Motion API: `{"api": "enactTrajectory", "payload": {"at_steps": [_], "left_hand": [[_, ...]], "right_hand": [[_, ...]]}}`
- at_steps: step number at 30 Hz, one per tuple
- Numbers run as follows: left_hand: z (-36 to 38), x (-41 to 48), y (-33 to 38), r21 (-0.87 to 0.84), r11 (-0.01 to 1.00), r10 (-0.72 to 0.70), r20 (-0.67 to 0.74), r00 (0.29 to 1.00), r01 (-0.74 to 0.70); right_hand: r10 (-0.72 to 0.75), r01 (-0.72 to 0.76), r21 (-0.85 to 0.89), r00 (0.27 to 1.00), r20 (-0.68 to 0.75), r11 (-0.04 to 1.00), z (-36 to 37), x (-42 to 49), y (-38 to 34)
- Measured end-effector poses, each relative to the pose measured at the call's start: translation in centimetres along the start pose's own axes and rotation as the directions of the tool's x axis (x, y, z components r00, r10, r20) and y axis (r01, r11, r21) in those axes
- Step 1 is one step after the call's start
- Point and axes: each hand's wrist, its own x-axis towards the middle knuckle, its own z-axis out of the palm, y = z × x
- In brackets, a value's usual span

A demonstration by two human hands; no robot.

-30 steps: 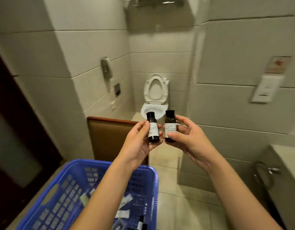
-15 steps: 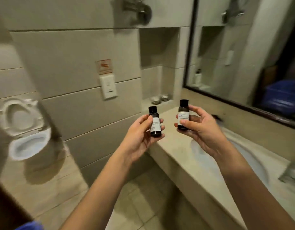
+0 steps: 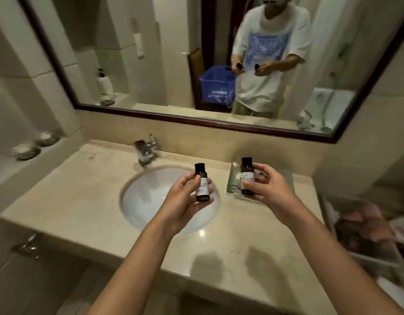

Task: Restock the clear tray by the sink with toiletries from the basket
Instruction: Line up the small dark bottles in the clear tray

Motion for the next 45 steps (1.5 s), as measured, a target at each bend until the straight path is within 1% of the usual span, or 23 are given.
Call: {"api": "enactTrajectory", "payload": {"at_steps": [3, 6, 11, 14, 19, 22, 25, 27, 29, 31, 37, 39, 41, 45], "left_hand": [[1.7, 3.8, -2.3, 0.034, 0.993, -0.116, 0.072, 0.991, 0.114], [2.3, 7.8, -3.9, 0.084, 0.974, -0.220, 0.128, 0.967, 0.211], [1.5, 14.9, -4.8, 0.154, 0.944, -0.316, 0.177, 0.932, 0.291], [1.1, 19.0, -4.4, 0.191, 0.930, -0.346, 0.177, 0.921, 0.313], [1.8, 24.4, -4.1, 0.203, 0.930, -0.346, 0.196, 0.918, 0.307], [2.6, 26.8, -5.2, 0.200, 0.918, -0.383, 0.219, 0.897, 0.343], [3.6, 28.7, -6.8, 0.214, 0.907, -0.406, 0.218, 0.887, 0.362], [4.3, 29.7, -8.0, 0.271, 0.902, -0.395, 0.206, 0.895, 0.335], [5.0, 30.7, -9.1, 0.341, 0.899, -0.355, 0.201, 0.913, 0.275], [6.0, 31.8, -10.2, 0.384, 0.896, -0.320, 0.207, 0.924, 0.224], [9.5, 34.8, -12.9, 0.445, 0.889, -0.228, 0.229, 0.946, 0.107], [10.4, 35.9, -14.0, 0.524, 0.852, -0.162, 0.232, 0.959, 0.017], [11.1, 36.9, -15.4, 0.603, 0.792, -0.085, 0.260, 0.962, -0.093], [12.2, 38.7, -17.5, 0.713, 0.658, 0.036, 0.293, 0.956, -0.243]], "right_hand": [[0.052, -0.046, 0.046, 0.988, -0.147, 0.998, -3.6, 1.4, 1.9], [0.105, -0.077, 0.107, 0.952, -0.287, 0.991, -6.0, 3.5, 3.8], [0.165, -0.098, 0.170, 0.881, -0.443, 0.981, -7.8, 7.1, 5.6], [0.194, -0.092, 0.224, 0.848, -0.492, 0.970, -8.1, 9.1, 6.2], [0.253, -0.094, 0.308, 0.808, -0.532, 0.947, -8.6, 11.7, 7.4], [0.264, -0.085, 0.324, 0.785, -0.560, 0.942, -9.4, 13.1, 8.1], [0.256, -0.087, 0.302, 0.770, -0.584, 0.949, -10.6, 14.7, 8.8], [0.241, -0.102, 0.254, 0.755, -0.610, 0.962, -11.6, 16.1, 9.7], [0.223, -0.128, 0.195, 0.755, -0.617, 0.972, -12.4, 17.2, 10.4], [0.208, -0.145, 0.152, 0.763, -0.612, 0.978, -13.2, 18.3, 11.0], [0.191, -0.171, 0.089, 0.810, -0.555, 0.981, -17.1, 23.2, 11.7], [0.175, -0.173, 0.054, 0.818, -0.548, 0.983, -18.7, 25.0, 12.0], [0.144, -0.173, -0.001, 0.826, -0.546, 0.985, -20.2, 26.9, 12.4], [0.055, -0.168, -0.166, 0.844, -0.533, 0.972, -22.5, 29.8, 13.6]]}}
